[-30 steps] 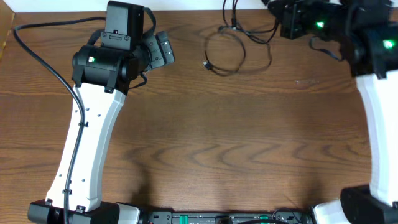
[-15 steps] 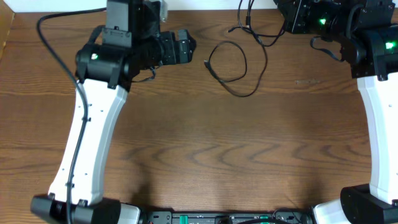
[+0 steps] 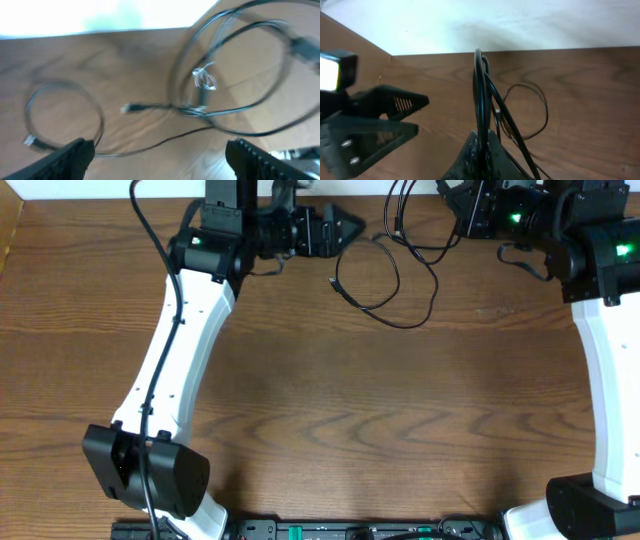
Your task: Untangle cables
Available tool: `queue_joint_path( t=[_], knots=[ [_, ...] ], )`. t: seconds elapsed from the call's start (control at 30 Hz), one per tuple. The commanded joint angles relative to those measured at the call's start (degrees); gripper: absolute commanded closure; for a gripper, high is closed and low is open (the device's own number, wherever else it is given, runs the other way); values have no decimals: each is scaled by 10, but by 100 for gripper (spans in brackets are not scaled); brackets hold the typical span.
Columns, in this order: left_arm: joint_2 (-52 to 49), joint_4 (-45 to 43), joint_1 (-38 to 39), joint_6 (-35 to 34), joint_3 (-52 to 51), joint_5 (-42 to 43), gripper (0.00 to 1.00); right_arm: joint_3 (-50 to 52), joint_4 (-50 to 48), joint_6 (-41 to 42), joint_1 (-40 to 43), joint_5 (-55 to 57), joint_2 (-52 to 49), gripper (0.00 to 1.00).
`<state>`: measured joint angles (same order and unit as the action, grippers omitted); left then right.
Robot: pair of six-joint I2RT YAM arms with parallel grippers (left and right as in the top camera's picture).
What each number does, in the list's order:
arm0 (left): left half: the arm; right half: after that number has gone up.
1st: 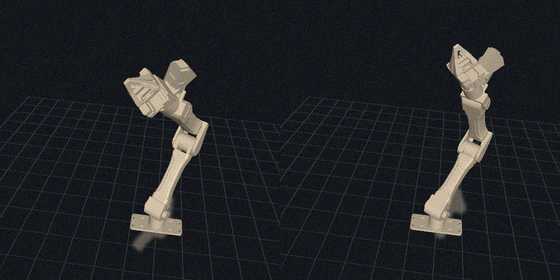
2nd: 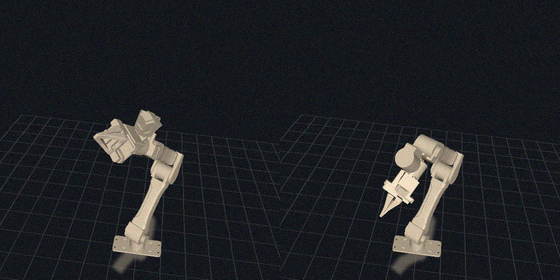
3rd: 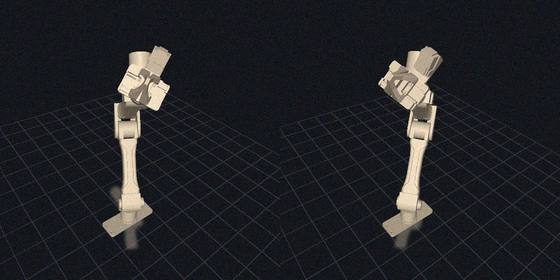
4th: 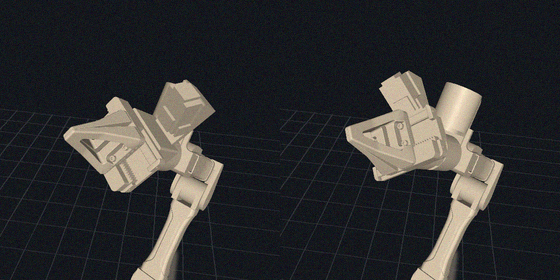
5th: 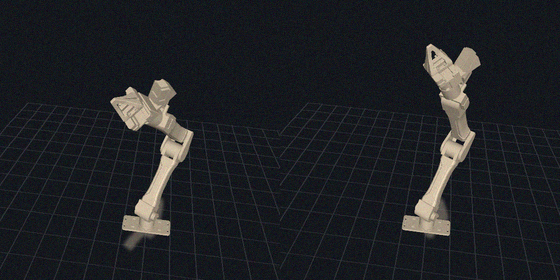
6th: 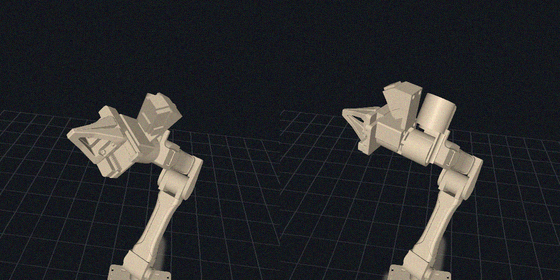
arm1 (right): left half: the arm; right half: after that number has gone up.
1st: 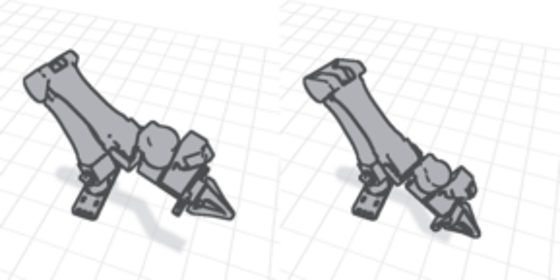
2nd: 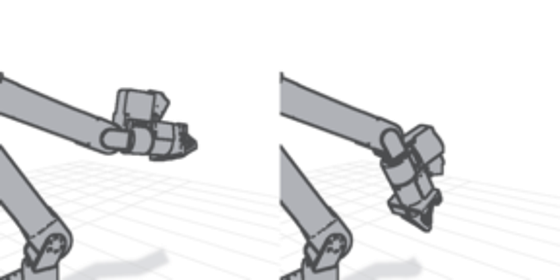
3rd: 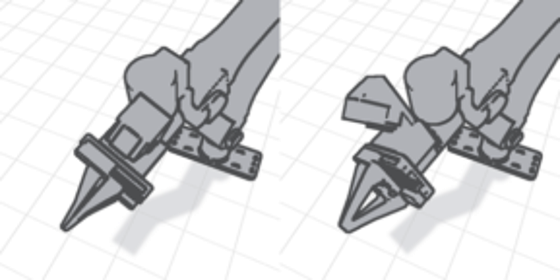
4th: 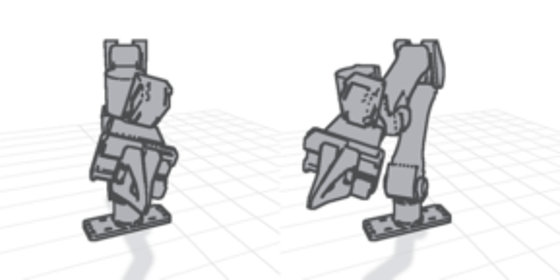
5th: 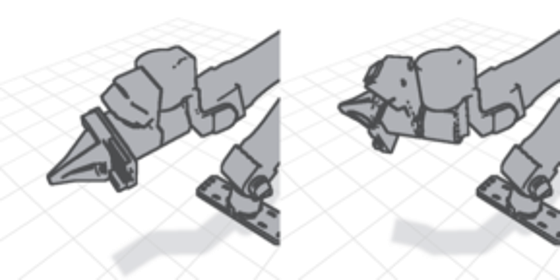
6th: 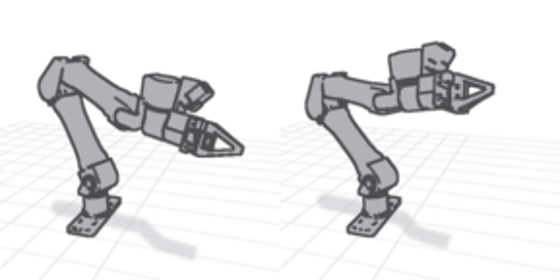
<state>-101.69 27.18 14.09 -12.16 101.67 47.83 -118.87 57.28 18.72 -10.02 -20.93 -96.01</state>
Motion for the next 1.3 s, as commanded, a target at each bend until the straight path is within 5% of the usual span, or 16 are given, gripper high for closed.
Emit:
queue_joint_path(
  t=[0.0,0.57,1.13,1.27],
  knots=[
    [-11,-31,16,-20,1,23,13,2,2,5,-2,2,-2,99],
    [-69,-128,54,-80,1,-149,14,2,19,-6,-2,-6,-2,99],
    [-117,-164,88,-107,1,-160,14,2,28,-17,-2,-6,-2,99],
    [-131,-163,93,-128,1,-224,27,2,28,-21,-2,-7,-2,99]
  ],
)
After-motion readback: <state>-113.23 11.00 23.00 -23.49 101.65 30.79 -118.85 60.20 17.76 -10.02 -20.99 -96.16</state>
